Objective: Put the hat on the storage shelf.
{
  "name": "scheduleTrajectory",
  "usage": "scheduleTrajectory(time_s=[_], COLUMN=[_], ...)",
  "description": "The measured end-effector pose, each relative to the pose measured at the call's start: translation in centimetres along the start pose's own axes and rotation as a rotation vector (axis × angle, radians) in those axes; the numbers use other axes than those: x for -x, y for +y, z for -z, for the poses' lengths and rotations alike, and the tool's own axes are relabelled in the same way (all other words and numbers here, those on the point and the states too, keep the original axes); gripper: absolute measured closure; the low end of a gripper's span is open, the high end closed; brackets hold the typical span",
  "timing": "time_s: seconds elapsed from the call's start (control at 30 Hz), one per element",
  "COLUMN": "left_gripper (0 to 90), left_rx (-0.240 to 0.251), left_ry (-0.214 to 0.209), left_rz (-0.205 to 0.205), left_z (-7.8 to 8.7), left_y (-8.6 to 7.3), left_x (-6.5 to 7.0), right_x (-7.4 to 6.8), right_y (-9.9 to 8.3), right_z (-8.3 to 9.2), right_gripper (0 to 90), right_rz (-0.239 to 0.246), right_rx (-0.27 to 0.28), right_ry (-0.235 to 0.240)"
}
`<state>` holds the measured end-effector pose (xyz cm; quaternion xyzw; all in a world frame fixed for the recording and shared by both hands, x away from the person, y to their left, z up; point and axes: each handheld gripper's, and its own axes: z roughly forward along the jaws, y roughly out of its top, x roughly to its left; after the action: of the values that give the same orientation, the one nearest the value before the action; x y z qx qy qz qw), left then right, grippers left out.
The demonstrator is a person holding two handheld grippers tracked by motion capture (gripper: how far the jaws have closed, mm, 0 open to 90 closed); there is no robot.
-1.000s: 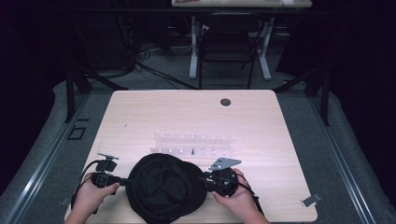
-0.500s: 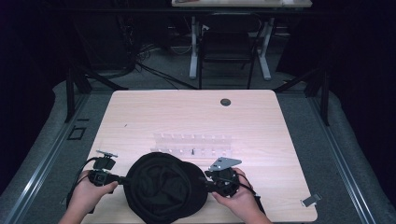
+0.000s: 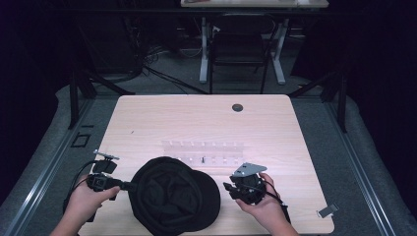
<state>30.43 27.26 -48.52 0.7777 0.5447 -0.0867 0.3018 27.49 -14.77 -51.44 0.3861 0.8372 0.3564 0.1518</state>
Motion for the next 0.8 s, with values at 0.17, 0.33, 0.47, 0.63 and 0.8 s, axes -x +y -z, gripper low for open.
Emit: scheduleTrajectory(time_s=[0.17, 0.33, 0.47, 0.63, 0.8], left_gripper=[84.8, 84.8, 84.8, 84.9, 84.9], left_rx=[0.006, 0.012, 0.014, 0.039, 0.047], left_ry=[-0.048, -0.085, -0.122, -0.177, -0.171], left_rz=[0.006, 0.019, 0.030, 0.053, 0.048], left_z=[0.9, 1.6, 2.2, 3.1, 4.1], left_y=[0.6, 1.2, 1.5, 1.9, 2.4], left_x=[0.5, 0.9, 1.1, 1.1, 1.6], right_x=[1.3, 1.8, 2.3, 2.7, 2.9], right_y=[-0.9, -1.3, -1.8, -2.2, -2.3], right_z=[0.1, 0.0, -0.1, -0.1, -0.1], right_gripper=[64.9, 63.2, 62.6, 61.6, 61.5], right_rz=[-0.028, -0.040, -0.052, -0.078, -0.084], right_rx=[-0.016, -0.010, -0.013, -0.001, -0.003], right_ry=[-0.027, -0.043, -0.059, -0.071, -0.068])
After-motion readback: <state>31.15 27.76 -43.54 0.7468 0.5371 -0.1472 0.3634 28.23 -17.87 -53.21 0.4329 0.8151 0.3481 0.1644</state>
